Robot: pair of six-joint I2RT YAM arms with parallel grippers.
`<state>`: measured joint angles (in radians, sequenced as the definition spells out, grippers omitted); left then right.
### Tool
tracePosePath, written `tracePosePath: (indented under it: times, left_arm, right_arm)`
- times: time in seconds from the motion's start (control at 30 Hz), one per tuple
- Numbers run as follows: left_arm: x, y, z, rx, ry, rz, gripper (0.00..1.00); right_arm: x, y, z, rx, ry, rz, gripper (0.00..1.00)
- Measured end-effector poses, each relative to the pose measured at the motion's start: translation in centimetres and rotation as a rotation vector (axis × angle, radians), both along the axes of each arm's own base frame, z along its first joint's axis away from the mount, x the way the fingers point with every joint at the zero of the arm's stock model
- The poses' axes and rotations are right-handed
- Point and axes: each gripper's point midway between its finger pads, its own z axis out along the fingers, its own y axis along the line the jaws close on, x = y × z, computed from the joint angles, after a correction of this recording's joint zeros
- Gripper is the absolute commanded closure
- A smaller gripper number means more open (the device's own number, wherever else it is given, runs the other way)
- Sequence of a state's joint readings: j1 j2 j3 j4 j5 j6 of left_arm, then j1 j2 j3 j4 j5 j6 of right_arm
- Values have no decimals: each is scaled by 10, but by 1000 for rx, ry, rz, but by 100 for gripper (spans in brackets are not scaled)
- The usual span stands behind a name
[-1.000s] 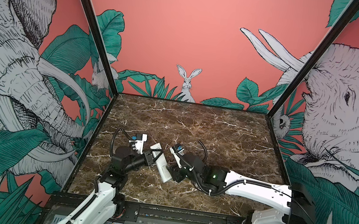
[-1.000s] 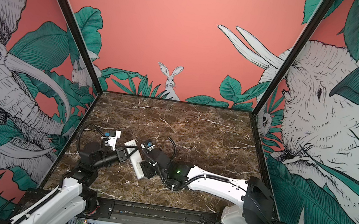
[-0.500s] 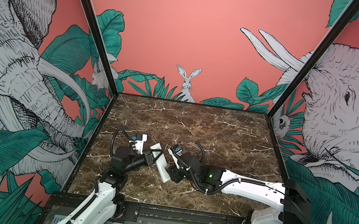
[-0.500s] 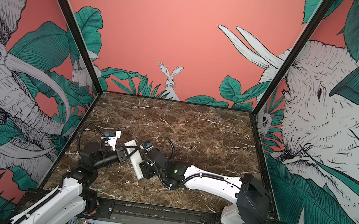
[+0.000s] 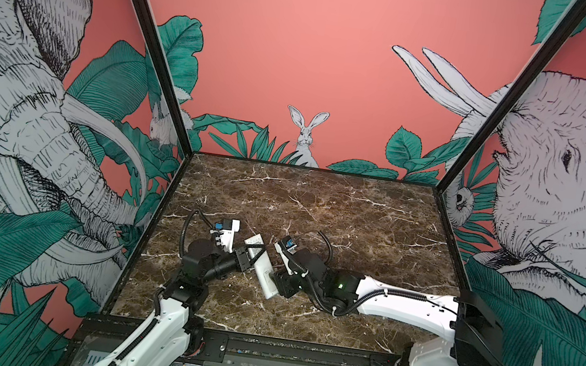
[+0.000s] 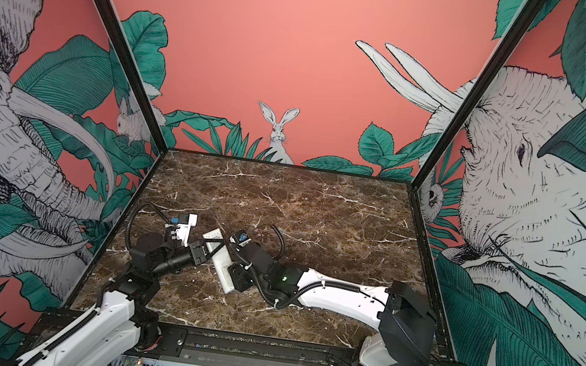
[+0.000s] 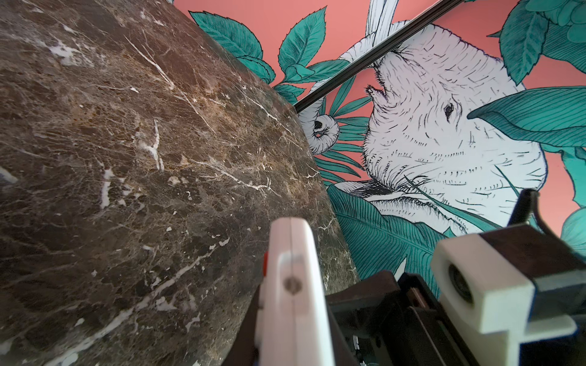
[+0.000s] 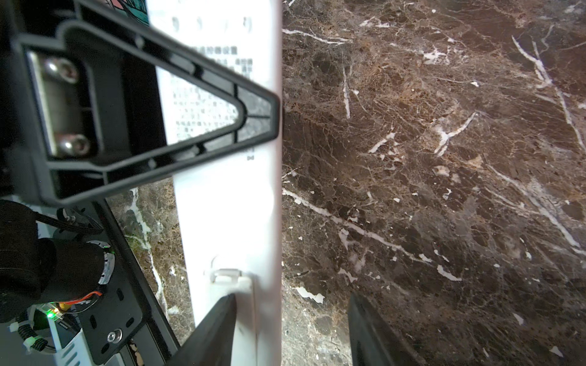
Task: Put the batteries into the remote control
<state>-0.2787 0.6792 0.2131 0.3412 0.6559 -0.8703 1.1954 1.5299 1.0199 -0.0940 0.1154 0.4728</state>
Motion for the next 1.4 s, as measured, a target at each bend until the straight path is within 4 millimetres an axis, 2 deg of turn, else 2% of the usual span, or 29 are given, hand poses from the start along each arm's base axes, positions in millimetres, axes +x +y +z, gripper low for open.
tracePosePath:
  times: [0.77, 1.27, 1.4]
  left_arm:
    - [1, 2, -6, 14, 14, 13, 100]
    - [1, 1, -10, 17, 32, 9, 100]
    - [1, 1, -14, 22, 49, 9, 100]
  right_arm:
    - [2, 2, -9, -3, 18, -13, 42]
    - [0, -11, -8, -104, -22, 15, 28]
    - [-3, -7, -1, -94, -25, 33, 22]
